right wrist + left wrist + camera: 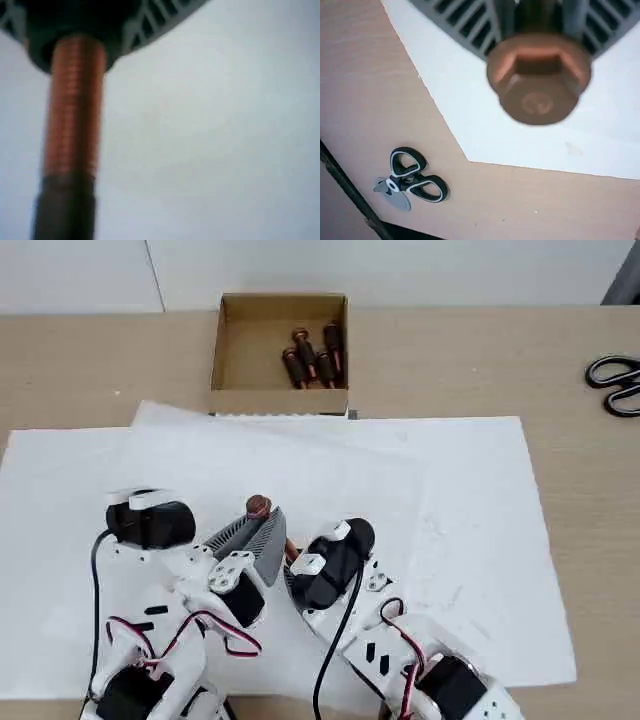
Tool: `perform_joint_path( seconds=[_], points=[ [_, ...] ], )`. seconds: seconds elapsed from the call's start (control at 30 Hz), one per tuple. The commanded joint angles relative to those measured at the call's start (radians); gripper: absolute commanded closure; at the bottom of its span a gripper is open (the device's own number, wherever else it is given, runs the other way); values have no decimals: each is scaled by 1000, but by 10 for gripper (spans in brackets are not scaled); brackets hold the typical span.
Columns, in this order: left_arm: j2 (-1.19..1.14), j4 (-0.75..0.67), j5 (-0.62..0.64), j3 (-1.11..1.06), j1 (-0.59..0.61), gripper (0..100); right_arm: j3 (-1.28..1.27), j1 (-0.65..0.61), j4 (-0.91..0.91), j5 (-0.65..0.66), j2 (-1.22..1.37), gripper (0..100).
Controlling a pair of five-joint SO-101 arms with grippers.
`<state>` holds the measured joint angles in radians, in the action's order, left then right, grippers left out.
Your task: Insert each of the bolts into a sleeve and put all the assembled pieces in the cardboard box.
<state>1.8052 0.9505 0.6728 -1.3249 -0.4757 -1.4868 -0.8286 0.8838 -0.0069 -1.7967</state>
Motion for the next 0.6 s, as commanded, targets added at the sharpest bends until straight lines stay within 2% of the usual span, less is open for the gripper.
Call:
perform_joint_path(
  seconds=[0.0, 0.57],
  points=[
    [14, 5, 5, -1, -11, 995, 52, -4, -39, -6, -12, 996],
    [14, -3, -3, -53, -9, 995, 100, -4, -35, 43, -12, 996]
  ],
)
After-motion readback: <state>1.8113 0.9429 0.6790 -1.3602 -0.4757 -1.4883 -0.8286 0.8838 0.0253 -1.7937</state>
